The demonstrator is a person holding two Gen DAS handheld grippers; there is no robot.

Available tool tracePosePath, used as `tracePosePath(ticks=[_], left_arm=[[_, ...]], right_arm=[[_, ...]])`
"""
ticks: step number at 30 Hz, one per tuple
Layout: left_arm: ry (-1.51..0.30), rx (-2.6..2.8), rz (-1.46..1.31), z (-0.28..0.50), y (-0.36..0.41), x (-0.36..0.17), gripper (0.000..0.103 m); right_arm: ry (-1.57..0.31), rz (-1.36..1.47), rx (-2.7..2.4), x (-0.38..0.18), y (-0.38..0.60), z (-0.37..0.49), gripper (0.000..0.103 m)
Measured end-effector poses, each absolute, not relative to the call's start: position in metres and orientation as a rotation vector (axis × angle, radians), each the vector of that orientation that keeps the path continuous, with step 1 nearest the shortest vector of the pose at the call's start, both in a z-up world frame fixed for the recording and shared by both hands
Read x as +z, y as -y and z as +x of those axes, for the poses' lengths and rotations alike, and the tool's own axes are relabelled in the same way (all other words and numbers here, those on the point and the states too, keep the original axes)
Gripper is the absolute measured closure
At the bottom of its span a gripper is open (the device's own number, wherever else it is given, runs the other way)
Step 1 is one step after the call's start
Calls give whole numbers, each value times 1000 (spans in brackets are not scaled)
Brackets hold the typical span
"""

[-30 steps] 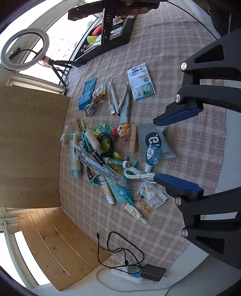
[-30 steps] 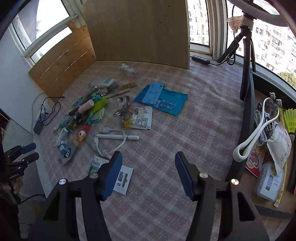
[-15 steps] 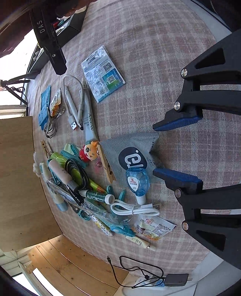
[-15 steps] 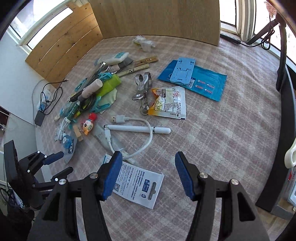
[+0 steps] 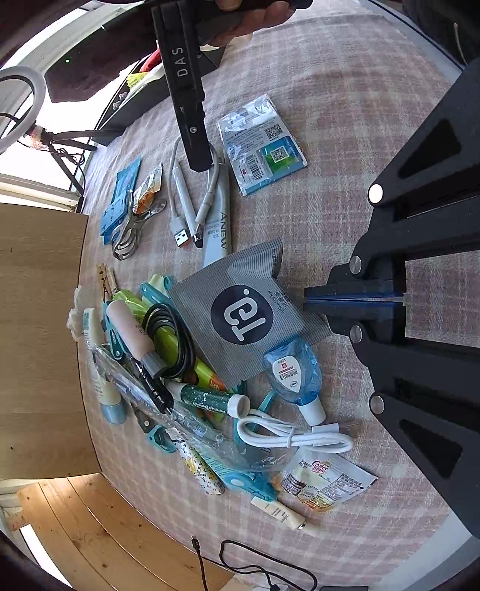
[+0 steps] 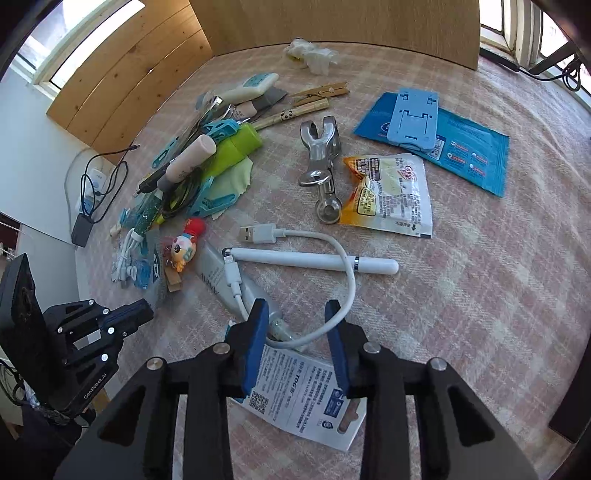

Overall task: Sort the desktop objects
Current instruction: 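Grasp the grey G-logo pouch with the left tool while the right tool grasps a white cable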

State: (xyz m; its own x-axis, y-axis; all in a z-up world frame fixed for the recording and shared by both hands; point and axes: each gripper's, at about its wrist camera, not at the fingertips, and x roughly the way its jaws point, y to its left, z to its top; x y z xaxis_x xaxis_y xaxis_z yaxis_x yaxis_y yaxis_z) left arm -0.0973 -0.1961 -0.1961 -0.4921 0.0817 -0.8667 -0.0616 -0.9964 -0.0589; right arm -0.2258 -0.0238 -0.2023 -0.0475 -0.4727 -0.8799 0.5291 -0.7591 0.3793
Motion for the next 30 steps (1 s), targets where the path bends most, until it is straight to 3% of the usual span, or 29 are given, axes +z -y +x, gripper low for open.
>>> tracePosePath(ticks=[1,3,5,12,16,18,20,23,30], left_arm=[[4,2647,-1511,-94,193,-192,102],[-73,2649,-1501,-90,186,-188,91],[-145,2654,-1496,-88,179,-186,65],[-369,2659,-1491,-119,167,-197,66],[-434,2680,-1496,-133,160,-203,86],[-377,2689,-1489,-133,165,-197,89],[-278,2709,-1478,-131,176,-188,92],[-63,2720,-1452,-129,198,-172,94],[243,2728,-1342,-116,226,-133,94]], right_arm=[[-44,1558,-1868,-203,22,-226,72],[-18,1572,-1854,-205,18,-228,72],[-9,1583,-1847,-205,17,-229,71],[35,1603,-1867,-206,16,-234,65],[65,1596,-1884,-207,18,-236,65],[59,1579,-1894,-205,19,-235,69],[49,1557,-1909,-202,18,-233,84],[48,1499,-1949,-191,13,-230,91],[20,1354,-2026,-154,-1,-223,98]])
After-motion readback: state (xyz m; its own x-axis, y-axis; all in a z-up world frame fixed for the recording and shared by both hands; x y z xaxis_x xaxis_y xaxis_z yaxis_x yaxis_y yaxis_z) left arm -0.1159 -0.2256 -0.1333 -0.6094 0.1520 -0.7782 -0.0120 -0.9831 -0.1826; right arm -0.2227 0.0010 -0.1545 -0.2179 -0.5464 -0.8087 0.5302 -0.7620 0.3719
